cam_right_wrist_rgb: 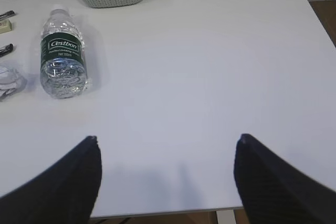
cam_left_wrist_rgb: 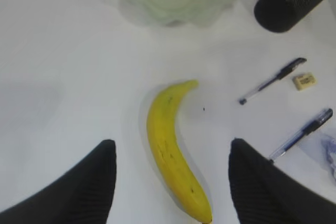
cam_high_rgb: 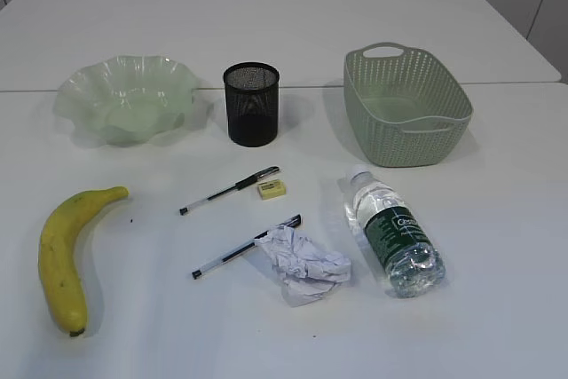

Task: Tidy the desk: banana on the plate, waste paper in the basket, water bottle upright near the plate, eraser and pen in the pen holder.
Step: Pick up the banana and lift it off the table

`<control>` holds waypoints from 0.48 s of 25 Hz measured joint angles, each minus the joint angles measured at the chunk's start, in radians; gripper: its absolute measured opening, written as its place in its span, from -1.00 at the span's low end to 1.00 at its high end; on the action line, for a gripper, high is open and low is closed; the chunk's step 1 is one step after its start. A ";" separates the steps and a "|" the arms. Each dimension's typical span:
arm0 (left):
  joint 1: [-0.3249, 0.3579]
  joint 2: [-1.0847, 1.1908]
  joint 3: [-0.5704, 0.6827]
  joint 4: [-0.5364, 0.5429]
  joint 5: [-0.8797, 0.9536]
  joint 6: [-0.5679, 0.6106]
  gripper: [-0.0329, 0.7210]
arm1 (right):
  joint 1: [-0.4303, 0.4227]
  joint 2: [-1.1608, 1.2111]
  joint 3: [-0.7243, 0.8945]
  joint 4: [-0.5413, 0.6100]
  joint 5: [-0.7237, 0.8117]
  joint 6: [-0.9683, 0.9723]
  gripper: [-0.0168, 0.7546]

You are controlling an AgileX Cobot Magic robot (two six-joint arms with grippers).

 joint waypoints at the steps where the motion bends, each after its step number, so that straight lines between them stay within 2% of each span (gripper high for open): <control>1: -0.006 0.040 -0.023 0.000 0.014 -0.008 0.33 | 0.000 0.000 0.000 0.000 0.000 0.000 0.56; 5: -0.013 0.206 -0.092 0.000 0.026 -0.031 0.28 | 0.000 0.000 0.000 0.000 0.000 0.000 0.56; 12: -0.013 0.449 -0.104 0.000 0.018 -0.035 0.27 | 0.000 0.000 0.000 0.000 0.000 0.000 0.56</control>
